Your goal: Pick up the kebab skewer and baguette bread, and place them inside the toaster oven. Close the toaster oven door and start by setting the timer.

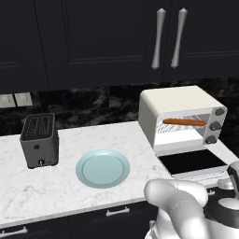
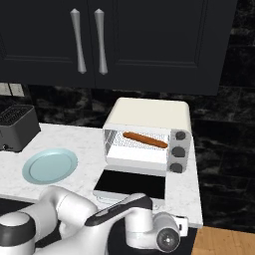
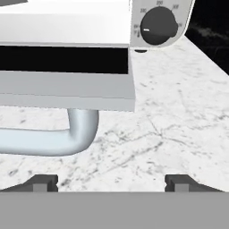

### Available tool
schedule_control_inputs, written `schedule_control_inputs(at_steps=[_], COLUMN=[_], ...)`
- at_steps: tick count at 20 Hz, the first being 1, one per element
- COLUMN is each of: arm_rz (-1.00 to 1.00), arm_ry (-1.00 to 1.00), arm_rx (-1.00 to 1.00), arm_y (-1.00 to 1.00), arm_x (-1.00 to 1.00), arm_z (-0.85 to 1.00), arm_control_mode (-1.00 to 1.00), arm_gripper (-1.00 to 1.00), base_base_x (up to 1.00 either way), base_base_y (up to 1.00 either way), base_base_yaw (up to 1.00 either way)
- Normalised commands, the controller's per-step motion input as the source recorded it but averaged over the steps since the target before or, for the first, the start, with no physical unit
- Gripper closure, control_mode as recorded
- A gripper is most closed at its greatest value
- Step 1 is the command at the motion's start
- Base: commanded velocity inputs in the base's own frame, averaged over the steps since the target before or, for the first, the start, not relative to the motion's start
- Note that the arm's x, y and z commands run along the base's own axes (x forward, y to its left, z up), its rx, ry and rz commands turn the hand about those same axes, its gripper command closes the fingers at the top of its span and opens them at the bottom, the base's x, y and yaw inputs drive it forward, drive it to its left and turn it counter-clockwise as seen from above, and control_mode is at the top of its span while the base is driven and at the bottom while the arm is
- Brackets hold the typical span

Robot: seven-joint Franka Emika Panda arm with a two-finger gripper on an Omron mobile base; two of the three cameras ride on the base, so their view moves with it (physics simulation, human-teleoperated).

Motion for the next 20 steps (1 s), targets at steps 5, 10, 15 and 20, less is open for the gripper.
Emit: schedule_control_inputs(at_steps=[5, 10, 15, 20], arm_rz=[0.00, 0.00, -0.01, -0.01], arm_ry=[-0.01, 0.00, 0.00, 0.00], arm_rx=[0.01, 0.00, 0.00, 0.00], arm_y=[0.17, 0.35, 0.30, 0.24], arm_x=[0.00, 0.00, 0.09, 0.23], arm_z=[0.04, 0.02, 0.00, 0.00], arm_control_mode=[-1.00, -1.00, -1.00, -1.00], arm_gripper=[-1.00, -1.00, -1.00, -1.00], base_base_x=[0.00, 0.00, 0.00, 0.00], base_base_y=[0.00, 0.00, 0.00, 0.00], base_base_yaw=[0.00, 0.00, 0.00, 0.00])
